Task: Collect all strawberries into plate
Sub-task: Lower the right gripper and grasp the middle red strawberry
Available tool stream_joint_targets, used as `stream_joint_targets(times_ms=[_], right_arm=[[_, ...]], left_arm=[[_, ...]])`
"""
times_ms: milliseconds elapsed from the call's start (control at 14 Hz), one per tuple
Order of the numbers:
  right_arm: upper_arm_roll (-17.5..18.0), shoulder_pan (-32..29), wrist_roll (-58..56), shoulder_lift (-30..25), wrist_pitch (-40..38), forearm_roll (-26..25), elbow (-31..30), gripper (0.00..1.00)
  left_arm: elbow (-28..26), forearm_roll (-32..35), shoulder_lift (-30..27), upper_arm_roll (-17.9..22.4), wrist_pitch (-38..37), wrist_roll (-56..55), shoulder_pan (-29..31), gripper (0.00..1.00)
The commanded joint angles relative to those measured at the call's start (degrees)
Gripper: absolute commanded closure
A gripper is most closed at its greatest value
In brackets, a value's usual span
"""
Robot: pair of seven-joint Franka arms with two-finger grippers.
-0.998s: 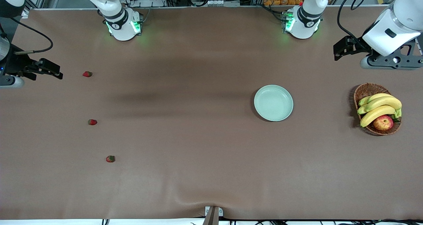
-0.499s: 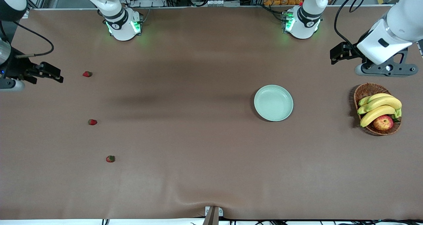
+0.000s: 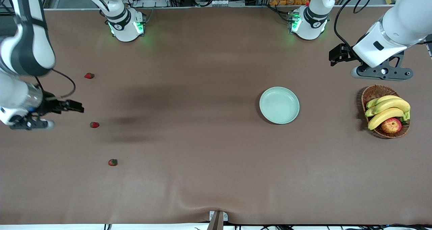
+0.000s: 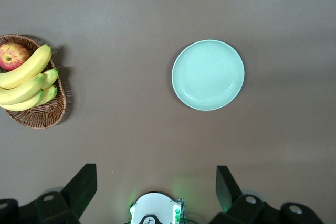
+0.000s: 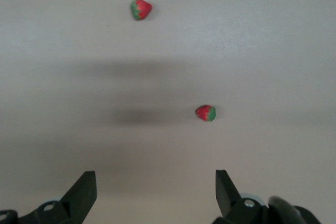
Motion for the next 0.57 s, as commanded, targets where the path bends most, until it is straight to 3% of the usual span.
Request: stream_joint_targets(times_ms=[0,214,499], right_arm=[[0.5,-1.9,-0.9,3.3,2.7,-2.0,-0.8,0.0],[0.4,-3.6,-3.0,3.5,12.0,-2.4,-8.6,0.0],[0.4,-5.9,-5.8,4.9,20.3,-2.4,-14.6,0.0]], left_arm=[[0.0,-1.1,-0.1,-0.1,0.2,-0.7,-0.9,0.0],[0.1,-1.0,1.5,-0.1,0.2,-0.6,-1.1,0.0],[0.2,-0.9,1.6,-0.1,0.2,-0.7,-1.1,0.0]])
